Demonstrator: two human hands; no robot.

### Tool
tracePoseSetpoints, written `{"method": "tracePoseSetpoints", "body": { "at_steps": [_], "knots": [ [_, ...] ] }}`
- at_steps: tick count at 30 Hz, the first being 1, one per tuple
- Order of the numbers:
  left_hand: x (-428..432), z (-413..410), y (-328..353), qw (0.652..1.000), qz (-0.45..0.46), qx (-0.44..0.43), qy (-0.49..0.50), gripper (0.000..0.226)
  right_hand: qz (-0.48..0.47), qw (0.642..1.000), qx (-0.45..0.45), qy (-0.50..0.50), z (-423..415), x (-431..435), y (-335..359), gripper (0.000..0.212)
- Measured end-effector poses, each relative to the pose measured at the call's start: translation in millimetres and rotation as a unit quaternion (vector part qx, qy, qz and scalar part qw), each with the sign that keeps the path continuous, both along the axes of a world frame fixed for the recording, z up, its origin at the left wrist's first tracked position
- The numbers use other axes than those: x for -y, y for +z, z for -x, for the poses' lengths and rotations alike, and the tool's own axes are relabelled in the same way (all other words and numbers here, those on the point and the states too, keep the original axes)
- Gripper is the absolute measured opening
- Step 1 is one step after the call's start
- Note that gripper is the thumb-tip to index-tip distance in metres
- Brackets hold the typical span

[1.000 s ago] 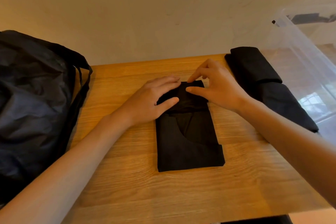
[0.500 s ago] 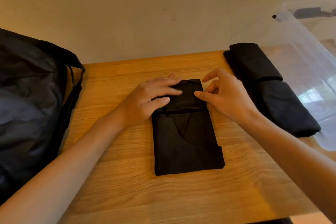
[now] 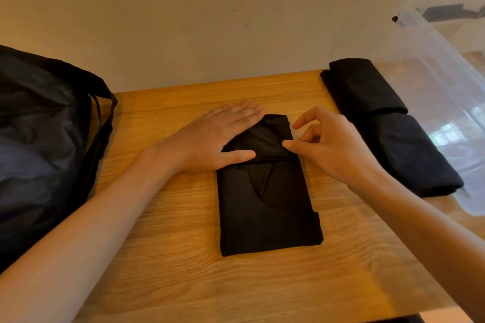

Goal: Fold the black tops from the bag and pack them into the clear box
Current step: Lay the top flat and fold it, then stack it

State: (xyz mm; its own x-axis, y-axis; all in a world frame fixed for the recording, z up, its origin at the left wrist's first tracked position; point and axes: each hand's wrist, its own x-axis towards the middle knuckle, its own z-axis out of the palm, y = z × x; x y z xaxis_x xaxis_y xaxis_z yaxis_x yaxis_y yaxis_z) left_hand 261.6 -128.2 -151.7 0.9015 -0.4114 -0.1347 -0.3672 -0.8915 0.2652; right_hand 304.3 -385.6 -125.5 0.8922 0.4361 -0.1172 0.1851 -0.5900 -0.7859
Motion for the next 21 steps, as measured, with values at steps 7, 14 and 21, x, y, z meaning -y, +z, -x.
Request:
{"method": "tracePoseSetpoints", "body": {
  "at_steps": [7, 14, 21],
  "knots": [
    [1.4, 7.3, 4.4, 0.998, 0.044, 0.043, -0.004, 0.079, 0.002, 0.999, 0.051, 0.013, -4.3, 1.8, -4.5, 0.035],
    [-4.9, 29.6, 3.0, 0.996, 0.028, 0.061, -0.059, 0.049, 0.058, 0.952, 0.284, 0.101, -10.9, -1.4, -7.0, 0.036],
    [-20.8, 48.7, 2.6, 0.996, 0.001, 0.059, -0.069, 0.051, 0.23, 0.877, 0.276, 0.319, -12.6, 3.8, -19.7, 0.065]
  ]
}}
